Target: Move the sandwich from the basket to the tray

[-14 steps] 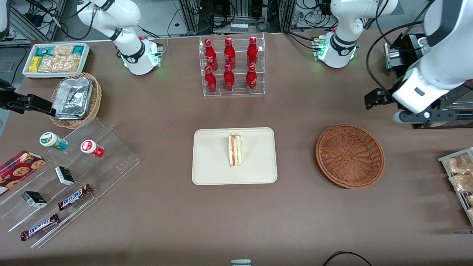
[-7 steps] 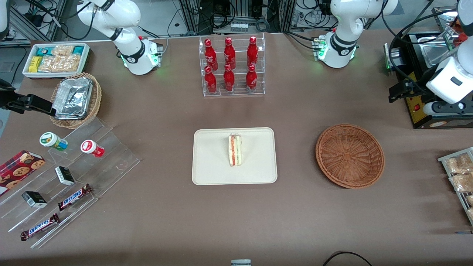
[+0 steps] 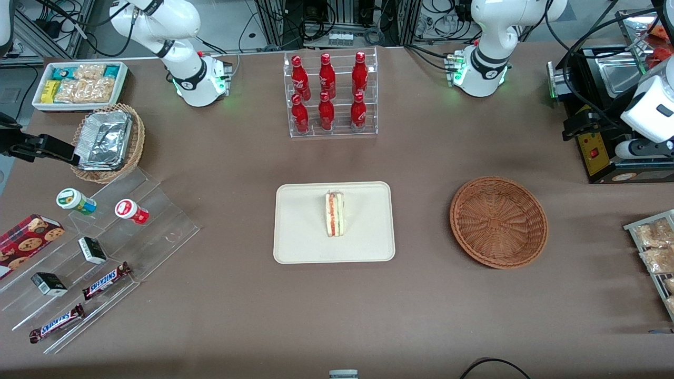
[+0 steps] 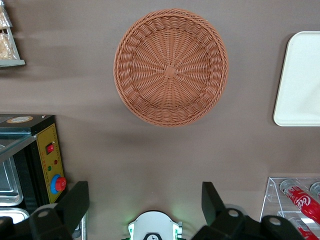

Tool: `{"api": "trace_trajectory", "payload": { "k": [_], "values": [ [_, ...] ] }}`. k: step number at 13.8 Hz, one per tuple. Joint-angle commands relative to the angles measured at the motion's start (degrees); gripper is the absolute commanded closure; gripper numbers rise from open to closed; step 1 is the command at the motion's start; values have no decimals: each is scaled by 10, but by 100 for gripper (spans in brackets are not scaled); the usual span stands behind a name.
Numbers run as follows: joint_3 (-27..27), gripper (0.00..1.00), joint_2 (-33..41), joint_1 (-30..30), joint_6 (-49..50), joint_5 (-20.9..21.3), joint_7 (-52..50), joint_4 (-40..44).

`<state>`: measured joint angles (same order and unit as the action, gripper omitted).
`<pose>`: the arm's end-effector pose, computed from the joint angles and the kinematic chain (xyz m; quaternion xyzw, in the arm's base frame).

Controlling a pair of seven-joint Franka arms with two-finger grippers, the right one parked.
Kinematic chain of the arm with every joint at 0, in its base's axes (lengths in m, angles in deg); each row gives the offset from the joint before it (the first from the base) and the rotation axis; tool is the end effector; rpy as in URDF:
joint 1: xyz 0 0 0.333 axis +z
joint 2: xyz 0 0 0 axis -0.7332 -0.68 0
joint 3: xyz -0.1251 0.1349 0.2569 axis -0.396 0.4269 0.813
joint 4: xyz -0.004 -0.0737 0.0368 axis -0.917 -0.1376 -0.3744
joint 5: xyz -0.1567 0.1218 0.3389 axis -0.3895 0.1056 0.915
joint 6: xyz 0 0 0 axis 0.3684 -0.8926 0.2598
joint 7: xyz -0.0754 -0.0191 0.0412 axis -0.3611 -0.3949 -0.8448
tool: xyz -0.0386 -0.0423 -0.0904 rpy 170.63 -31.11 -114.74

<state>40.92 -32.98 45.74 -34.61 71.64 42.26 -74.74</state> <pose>0.5235 -0.0048 0.6050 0.9966 0.0118 -0.0810 0.0001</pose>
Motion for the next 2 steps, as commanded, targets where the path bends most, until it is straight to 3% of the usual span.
{"api": "trace_trajectory", "payload": {
  "k": [1,2],
  "values": [
    [8,1,0,-5,3,-3,7,12],
    [9,1,0,-4,6,-5,9,15]
  ]
}}
